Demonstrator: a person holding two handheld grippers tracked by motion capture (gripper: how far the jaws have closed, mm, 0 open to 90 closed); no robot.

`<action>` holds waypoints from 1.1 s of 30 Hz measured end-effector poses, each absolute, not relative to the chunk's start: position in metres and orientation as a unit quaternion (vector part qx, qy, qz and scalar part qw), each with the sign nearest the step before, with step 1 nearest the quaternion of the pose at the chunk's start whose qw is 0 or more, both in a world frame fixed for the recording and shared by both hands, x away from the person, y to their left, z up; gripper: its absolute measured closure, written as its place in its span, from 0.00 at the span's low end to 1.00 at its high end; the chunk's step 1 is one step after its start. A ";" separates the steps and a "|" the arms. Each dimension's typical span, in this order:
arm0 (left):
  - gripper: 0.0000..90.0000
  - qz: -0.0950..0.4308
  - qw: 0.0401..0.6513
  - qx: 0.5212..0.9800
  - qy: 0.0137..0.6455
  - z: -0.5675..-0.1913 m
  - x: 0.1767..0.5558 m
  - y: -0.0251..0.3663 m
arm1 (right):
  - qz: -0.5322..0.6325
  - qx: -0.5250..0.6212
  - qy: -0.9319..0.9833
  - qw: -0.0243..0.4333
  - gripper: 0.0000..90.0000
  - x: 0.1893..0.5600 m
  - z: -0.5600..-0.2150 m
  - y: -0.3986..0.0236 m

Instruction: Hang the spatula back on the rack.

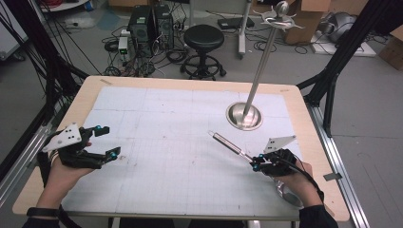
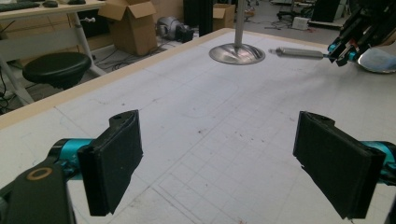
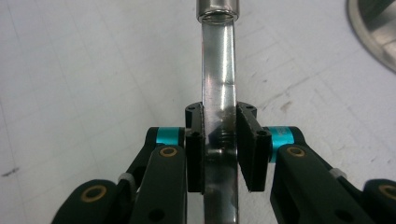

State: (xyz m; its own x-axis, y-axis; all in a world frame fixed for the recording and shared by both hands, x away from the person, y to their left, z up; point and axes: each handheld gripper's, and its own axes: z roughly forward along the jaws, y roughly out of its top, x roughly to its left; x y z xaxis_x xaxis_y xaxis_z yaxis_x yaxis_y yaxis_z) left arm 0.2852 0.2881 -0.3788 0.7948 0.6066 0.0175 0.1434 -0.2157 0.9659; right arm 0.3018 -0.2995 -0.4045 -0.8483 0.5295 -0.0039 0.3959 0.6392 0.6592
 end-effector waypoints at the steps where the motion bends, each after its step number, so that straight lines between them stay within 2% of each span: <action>1: 0.18 0.202 0.575 0.753 0.249 -0.379 0.285 0.288 | 0.343 0.258 0.897 0.108 0.84 0.302 -0.403 -0.300; 26: 0.18 0.203 0.579 0.749 0.251 -0.378 0.284 0.290 | 0.469 0.292 0.809 0.199 0.84 0.295 -0.349 -0.316; 33: 0.18 0.205 0.579 0.747 0.253 -0.377 0.284 0.292 | 0.509 0.298 0.767 0.252 0.84 0.290 -0.328 -0.320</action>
State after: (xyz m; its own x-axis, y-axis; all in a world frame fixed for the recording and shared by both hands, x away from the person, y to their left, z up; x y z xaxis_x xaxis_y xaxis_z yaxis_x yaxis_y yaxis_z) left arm 0.2843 0.2923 -0.3775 0.7881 0.6155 0.0135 0.1405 -0.2010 0.9695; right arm 0.2899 -0.3198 -0.3281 -0.6956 0.7134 -0.0844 0.1998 0.3050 0.9312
